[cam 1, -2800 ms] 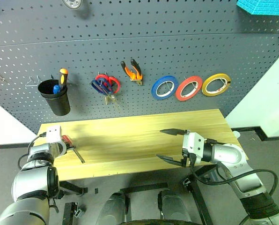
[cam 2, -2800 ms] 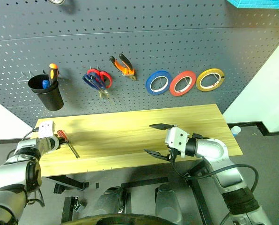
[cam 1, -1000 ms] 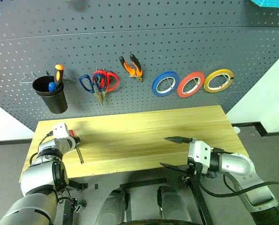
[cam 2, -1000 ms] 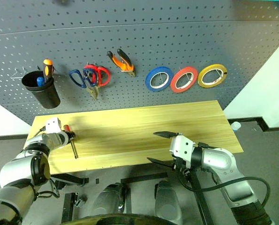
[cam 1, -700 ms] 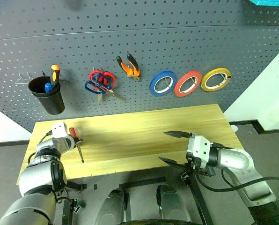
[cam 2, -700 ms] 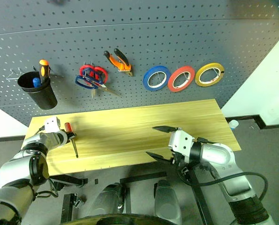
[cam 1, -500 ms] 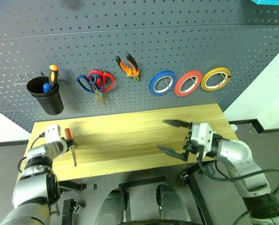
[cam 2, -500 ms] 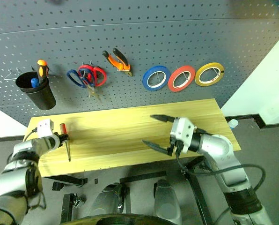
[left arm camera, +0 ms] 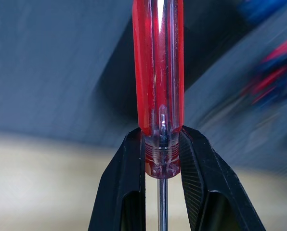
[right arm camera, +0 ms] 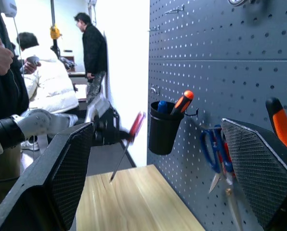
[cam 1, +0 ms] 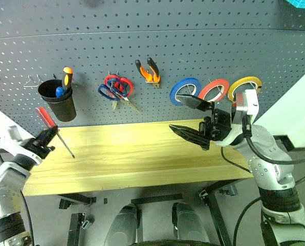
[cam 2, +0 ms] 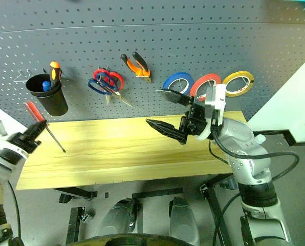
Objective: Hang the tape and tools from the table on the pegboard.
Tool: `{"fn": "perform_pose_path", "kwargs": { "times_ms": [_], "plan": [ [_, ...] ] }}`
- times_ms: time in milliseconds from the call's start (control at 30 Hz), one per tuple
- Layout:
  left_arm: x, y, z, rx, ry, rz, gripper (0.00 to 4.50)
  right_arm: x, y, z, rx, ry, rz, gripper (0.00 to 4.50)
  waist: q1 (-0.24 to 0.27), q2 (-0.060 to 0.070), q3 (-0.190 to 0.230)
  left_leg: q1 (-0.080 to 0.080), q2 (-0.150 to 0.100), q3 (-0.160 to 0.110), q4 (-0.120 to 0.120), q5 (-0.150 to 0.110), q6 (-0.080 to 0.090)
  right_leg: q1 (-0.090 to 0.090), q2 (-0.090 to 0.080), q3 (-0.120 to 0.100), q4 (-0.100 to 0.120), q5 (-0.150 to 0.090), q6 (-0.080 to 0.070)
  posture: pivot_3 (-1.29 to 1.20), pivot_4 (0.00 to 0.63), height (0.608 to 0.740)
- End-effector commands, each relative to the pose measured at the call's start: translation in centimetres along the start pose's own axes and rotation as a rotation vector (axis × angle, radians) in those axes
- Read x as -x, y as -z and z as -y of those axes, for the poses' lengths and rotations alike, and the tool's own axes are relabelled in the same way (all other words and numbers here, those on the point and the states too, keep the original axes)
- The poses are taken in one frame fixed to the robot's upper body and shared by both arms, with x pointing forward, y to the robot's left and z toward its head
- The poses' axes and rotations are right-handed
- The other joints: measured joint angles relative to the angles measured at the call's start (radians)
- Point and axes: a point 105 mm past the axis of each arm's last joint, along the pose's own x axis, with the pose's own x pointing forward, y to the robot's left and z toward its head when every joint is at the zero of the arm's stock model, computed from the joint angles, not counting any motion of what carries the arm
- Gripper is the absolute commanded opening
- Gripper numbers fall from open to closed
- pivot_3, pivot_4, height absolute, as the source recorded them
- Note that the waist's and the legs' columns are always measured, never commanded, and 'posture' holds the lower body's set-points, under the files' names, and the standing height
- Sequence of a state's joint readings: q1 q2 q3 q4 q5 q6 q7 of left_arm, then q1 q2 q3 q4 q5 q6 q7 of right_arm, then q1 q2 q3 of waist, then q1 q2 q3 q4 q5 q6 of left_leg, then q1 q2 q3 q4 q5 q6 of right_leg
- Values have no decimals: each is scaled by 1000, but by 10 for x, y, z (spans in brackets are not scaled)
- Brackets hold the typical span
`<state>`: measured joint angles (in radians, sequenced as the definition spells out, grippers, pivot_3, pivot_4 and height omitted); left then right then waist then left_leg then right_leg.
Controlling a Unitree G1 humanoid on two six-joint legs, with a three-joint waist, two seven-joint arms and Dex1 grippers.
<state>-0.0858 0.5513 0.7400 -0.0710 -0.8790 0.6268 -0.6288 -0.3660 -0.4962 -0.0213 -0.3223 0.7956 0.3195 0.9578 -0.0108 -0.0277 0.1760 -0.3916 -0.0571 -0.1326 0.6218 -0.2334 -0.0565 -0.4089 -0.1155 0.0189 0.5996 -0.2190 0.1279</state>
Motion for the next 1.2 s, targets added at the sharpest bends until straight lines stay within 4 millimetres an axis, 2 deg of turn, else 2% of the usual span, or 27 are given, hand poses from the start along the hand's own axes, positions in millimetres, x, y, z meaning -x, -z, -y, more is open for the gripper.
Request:
{"fn": "perform_pose_path", "kwargs": {
  "times_ms": [33, 167, 233, 333, 400, 467, 567, 667, 800, 1000, 1200],
  "plan": [
    [-4, -55, 41, -82, 173, 155, 672, -3, -11, 1, 14, -30, 50, 4446, 0, 0, 0, 0, 0, 0, 0, 0, 0, 0, 0, 0, 0, 0, 0, 25, 55, 740],
    [-23, -93, 77, -164, 299, 251, 672, -11, -16, -3, -10, -73, 93, 4446, 1, 1, -5, 0, 0, 0, 0, 0, 0, 0, 2, 0, 0, 1, -1, 25, 44, 740],
    [-29, -109, 88, -176, 333, 307, 672, -14, -16, -4, -13, -85, 96, 4446, 0, 1, -9, 1, 1, 0, 1, 0, 0, 1, 4, 0, 0, 2, -1, 22, 42, 740],
    [-38, -132, 87, -212, 301, 389, 672, -15, -15, -3, -13, -86, 97, 4446, -4, 5, -15, 1, 1, 2, 0, 1, 0, 1, 4, 1, 0, 3, -1, 17, 38, 740],
    [-50, -154, 80, -313, 225, 457, 672, -15, -14, -4, -12, -85, 95, 4446, -2, 4, -16, 2, 2, 3, 0, 1, 0, 1, 5, 2, 0, 3, 0, 15, 35, 740],
    [-63, -162, 69, -394, 156, 470, 672, -14, -12, -4, -17, -81, 91, 4446, -2, 3, -19, 2, 4, 2, 1, 1, -1, 1, 8, 2, 1, 4, -1, 11, 32, 740],
    [-74, -163, 57, -486, 117, 473, 672, -13, -9, -4, -16, -68, 84, 4446, -4, 7, -30, 3, 4, 4, 1, 1, -1, 1, 8, 4, 0, 5, -1, -1, 26, 740],
    [-82, -158, 51, -502, 118, 460, 672, -12, -7, -4, -13, -56, 82, 4446, -5, 6, -35, 3, 4, 4, 0, 1, -1, 1, 8, 4, -1, 5, 0, -18, 19, 740],
    [-94, -138, 46, -551, 131, 396, 672, -9, -6, -4, -4, -32, 75, 4446, -7, 3, -40, 3, 4, 4, 1, 1, -1, 1, 9, 4, 0, 6, 0, -36, 13, 740],
    [-99, -107, 33, -545, 122, 295, 672, -3, 0, -4, 2, -2, 47, 4446, -10, 2, -48, 3, 4, 4, 2, 1, -1, 1, 9, 5, 0, 6, 1, -55, 8, 740],
    [-98, -98, 24, -533, 75, 259, 2488, -1, 4, -3, 2, 11, 29, 4446, -22, 2, -53, 3, 4, 4, 5, 1, -1, 1, 9, 5, 3, 6, 1, -52, 5, 740]
  ]
}}
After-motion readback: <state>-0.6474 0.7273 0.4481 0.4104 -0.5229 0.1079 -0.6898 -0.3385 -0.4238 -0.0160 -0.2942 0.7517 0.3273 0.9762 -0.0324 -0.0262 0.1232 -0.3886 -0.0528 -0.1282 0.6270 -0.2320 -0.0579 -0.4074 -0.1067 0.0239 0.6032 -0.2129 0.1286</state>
